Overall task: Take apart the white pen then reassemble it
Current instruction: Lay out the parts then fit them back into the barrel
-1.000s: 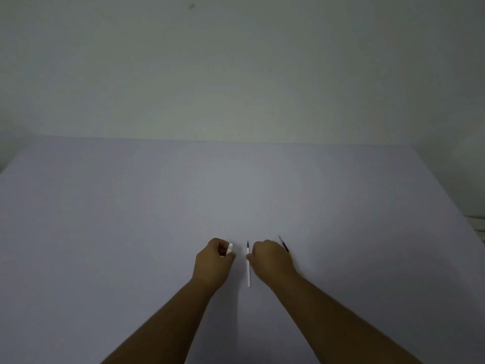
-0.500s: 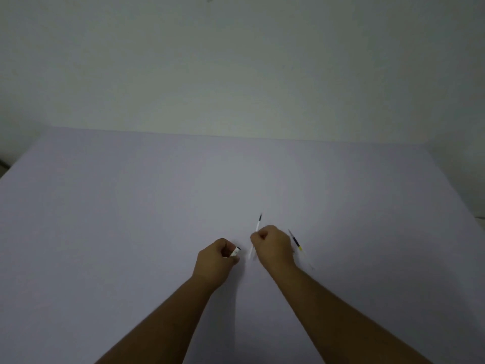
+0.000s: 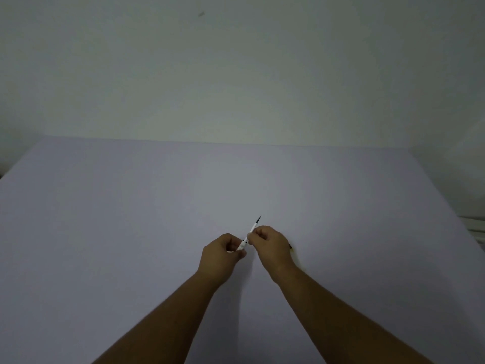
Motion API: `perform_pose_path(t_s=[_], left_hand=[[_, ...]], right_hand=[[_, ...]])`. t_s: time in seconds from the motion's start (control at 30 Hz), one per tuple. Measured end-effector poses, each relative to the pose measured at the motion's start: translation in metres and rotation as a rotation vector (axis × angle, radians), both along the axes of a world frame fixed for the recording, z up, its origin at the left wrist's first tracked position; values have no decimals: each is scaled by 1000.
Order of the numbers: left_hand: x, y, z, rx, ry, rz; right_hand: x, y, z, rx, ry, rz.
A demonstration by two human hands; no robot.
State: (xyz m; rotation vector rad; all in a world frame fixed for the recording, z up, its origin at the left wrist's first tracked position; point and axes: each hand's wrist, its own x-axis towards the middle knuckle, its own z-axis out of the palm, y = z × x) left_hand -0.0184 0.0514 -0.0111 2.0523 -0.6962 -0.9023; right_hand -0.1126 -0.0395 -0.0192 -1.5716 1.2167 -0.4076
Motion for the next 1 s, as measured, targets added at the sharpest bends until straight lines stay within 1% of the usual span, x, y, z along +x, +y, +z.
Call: perform_pose_path(t_s=[0.03,0.17,0.2,0.33,0.4,0.47,0.5,0.53,0.6,0.63,0.7,0.73,0.8,0.9,0.97,1.0], left_hand=[[-1,-1,1,-3,-1,-4],[-4,-4,2,1,1,-10],[-5,-4,2,1,1,-9],[-9,-9,3,-3,-8,-21],[-9,-9,3,-2,15,-17],[-8,-9,2,0,45,-1],[-7,-8,1,1,57,6],[-6,-7,0,-1,67,9],[-4,-6,-1,-9,78,1],[-4,-6,-2,-8,76,-5],[-4,-4,-4,-3,71,-10],[-4,-4,-5,0,73,-9],[-5,-3,-5,6,78,-13],[-6,-2,-5,8,72,-12],[-7,-1,-4,8,66,-10],[-7,-1,-4,8,65,-9]], right_hand=[[-1,0,0,13,-18,-5],[-5,-9,5,54,-159,-138],[-5,-12,6,55,-154,-128],[-9,-16,3,105,-84,33],[-13,-22,2,125,-126,3],[-18,-33,2,81,-134,-99],[-21,-40,0,1,-63,-118],[-26,-46,-3,-101,65,-86],[-34,-52,-10,-279,355,103],[-36,-52,-14,-346,471,217],[-39,-47,-24,-469,645,397],[-40,-45,-28,-516,699,453],[-40,-41,-35,-581,756,492],[-41,-37,-36,-603,801,507],[-40,-37,-32,-568,749,454],[-38,-38,-26,-511,648,360]])
